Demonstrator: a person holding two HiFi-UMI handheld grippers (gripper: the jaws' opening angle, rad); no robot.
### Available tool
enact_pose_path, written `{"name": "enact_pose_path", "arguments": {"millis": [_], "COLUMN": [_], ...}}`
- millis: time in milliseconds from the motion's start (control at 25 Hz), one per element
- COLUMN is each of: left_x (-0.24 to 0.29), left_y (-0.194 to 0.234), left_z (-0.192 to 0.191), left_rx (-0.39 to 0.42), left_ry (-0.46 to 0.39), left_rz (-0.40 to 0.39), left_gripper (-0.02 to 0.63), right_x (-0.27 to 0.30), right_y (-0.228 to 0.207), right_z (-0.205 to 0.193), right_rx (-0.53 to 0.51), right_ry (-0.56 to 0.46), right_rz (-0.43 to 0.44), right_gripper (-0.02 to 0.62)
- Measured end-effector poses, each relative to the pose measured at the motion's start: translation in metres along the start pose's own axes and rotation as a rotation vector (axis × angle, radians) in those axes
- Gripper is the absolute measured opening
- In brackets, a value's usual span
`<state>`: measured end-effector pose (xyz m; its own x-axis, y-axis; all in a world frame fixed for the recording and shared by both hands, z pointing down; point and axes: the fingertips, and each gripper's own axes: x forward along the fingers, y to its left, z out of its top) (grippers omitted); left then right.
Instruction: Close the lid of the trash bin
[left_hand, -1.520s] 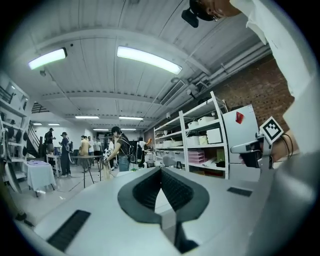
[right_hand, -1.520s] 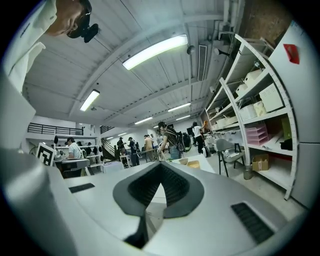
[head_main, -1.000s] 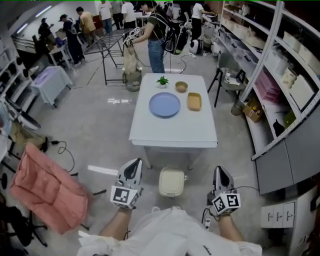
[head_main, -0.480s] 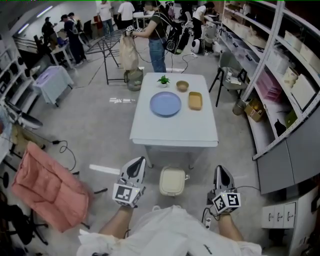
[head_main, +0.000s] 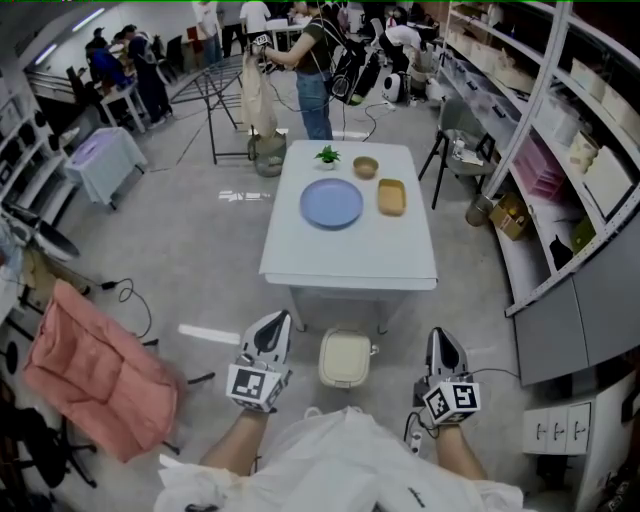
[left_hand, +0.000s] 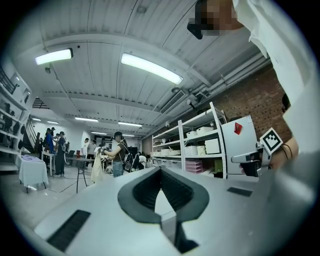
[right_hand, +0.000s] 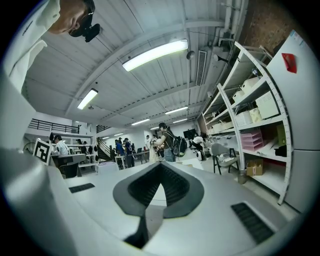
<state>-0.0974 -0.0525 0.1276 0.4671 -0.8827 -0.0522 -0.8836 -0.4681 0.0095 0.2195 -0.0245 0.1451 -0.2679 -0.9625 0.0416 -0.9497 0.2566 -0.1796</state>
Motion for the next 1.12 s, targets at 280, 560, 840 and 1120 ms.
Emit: {"name": "enact_pose_path", "arguments": {"millis": [280, 560, 840, 1120], "left_x": [0.0, 0.004, 0.006, 0.012], "left_y": [0.001, -0.002, -0.004, 0.0], "left_z": [-0.003, -0.006, -0.005, -0.007], "left_rx": [-0.003, -0.001, -0.007, -0.007], "left_ry": [0.007, 0.015, 0.018, 0.019], "left_rz": [-0.004, -0.007, -0.012, -0.01], "left_gripper": [0.025, 0.025, 0.025, 0.025], "right_x": [0.0, 0.002, 0.003, 0.008], "right_y": [0.003, 0.0, 0.001, 0.001], "right_z": [-0.007, -0.009, -0.008, -0.013], "right_rx": [-0.004, -0.003, -0.008, -0.002], "right_ry": [0.02, 0.023, 0.033, 0.036], "right_rz": [-0.002, 0.005, 0.005, 0.004], "right_gripper": [0.017, 0.017, 0.017, 0.017]}}
